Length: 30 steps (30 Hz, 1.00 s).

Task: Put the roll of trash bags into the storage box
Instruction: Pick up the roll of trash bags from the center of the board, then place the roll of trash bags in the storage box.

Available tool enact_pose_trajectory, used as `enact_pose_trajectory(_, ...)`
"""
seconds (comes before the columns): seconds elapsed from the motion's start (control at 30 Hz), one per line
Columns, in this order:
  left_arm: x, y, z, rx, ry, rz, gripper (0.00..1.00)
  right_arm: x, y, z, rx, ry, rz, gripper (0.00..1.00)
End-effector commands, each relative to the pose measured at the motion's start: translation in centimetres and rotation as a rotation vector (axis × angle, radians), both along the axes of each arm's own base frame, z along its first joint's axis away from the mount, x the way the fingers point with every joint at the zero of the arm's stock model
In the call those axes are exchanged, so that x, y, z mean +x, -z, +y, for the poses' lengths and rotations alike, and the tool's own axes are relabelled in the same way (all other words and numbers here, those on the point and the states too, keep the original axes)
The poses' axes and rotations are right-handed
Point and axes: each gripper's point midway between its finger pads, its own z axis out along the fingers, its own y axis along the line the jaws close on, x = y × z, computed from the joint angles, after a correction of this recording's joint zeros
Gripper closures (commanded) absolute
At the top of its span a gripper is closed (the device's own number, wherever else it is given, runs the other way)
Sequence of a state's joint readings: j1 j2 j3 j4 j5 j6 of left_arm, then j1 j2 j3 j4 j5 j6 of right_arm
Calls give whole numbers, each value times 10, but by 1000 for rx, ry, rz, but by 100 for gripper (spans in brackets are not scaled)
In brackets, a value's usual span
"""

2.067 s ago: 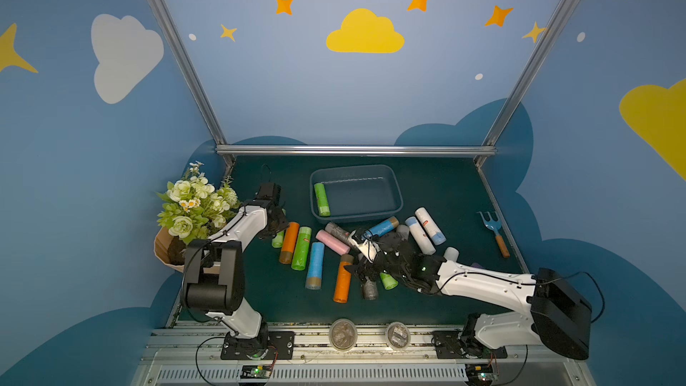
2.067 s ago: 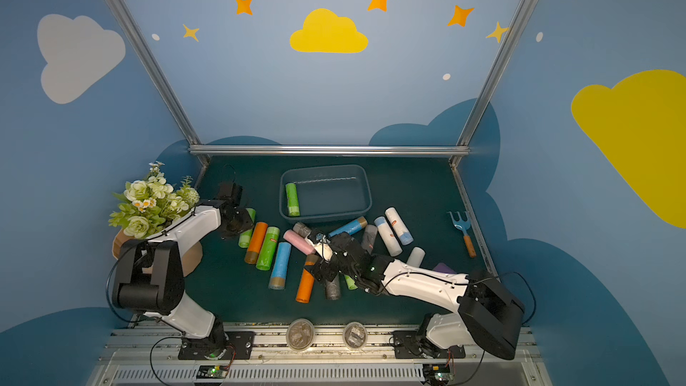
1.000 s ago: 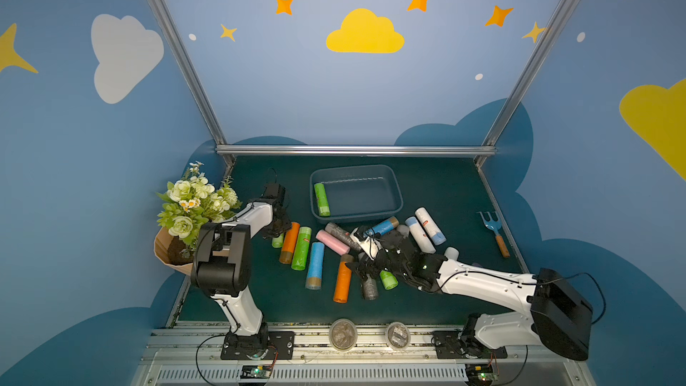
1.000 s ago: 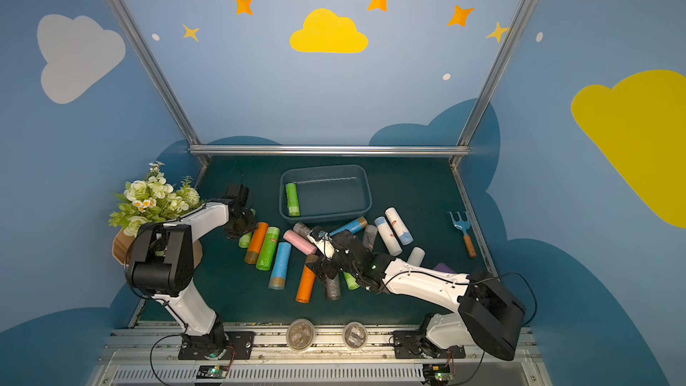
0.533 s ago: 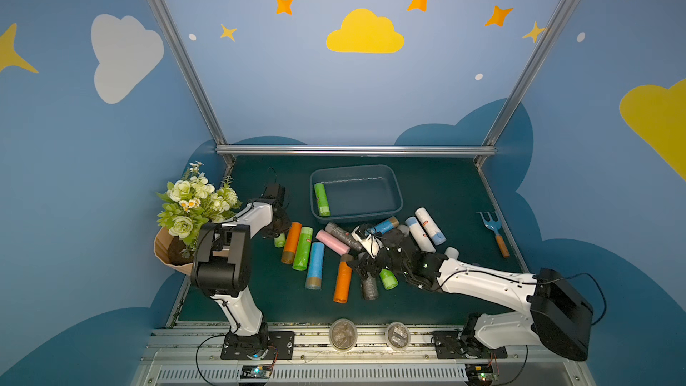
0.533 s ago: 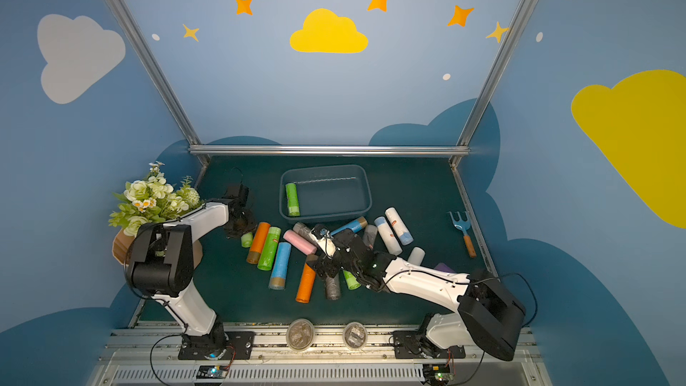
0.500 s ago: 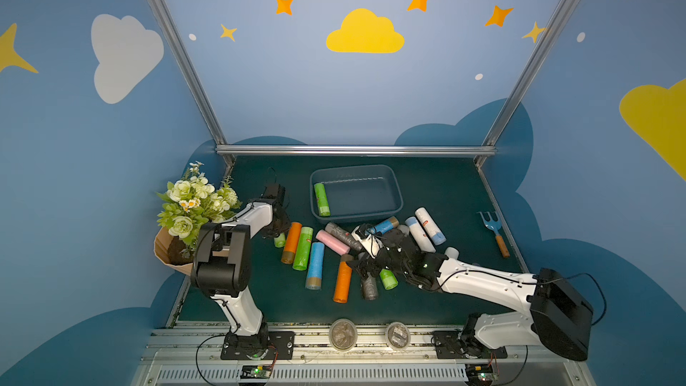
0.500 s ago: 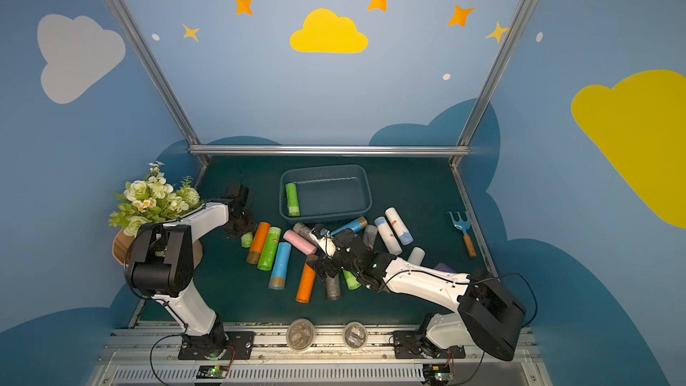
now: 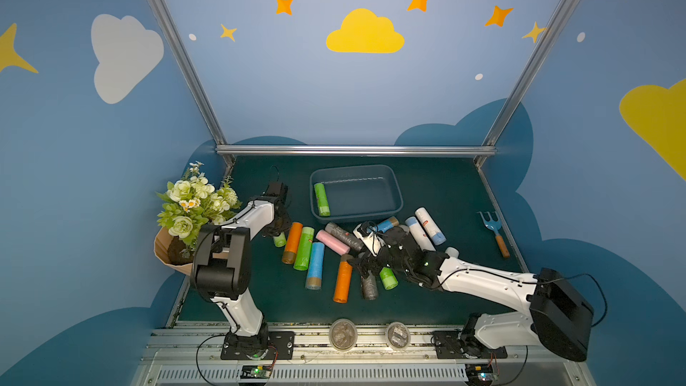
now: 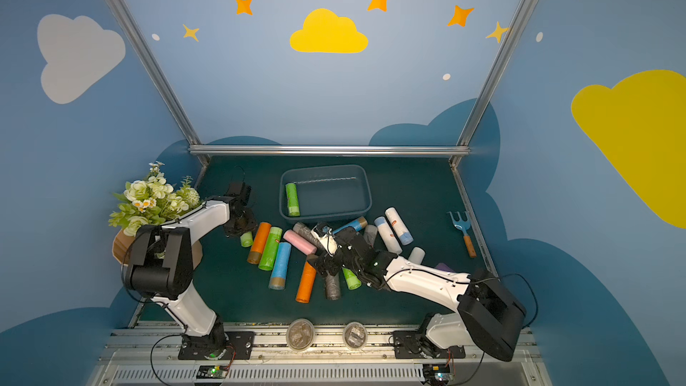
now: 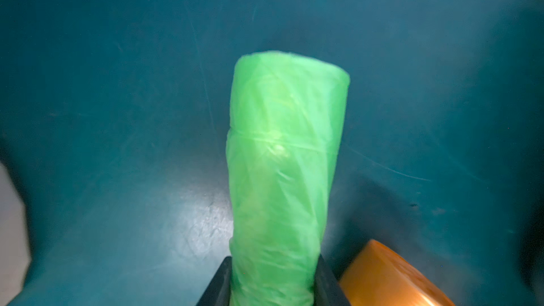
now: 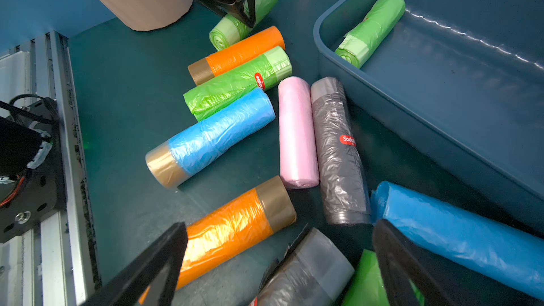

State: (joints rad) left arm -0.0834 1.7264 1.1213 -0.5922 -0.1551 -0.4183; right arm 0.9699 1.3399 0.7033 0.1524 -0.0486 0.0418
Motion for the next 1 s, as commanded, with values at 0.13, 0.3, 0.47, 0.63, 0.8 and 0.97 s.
enact_pose_trajectory(0.13, 5, -42, -4, 65, 36, -51, 63, 2, -11, -4, 55, 9, 18, 4)
enact_pose_trajectory(0.3, 17, -65, -26, 70, 78, -89, 63, 7, -13, -10, 69, 30, 26, 4)
enact_pose_trajectory(0.47, 38, -82, -57, 38, 113, -129, 63, 15, -12, -23, 78, 78, 25, 4)
enact_pose_trajectory(0.63, 58, -87, -90, 18, 154, -145, 63, 22, -13, -33, 88, 112, 29, 4)
enact_pose_trajectory(0.8, 75, -91, -117, 0, 178, -171, 63, 24, -15, -35, 102, 120, 34, 4)
enact_pose_trajectory(0.97, 89, -99, -140, -27, 196, -198, 63, 24, -15, -35, 107, 119, 37, 4)
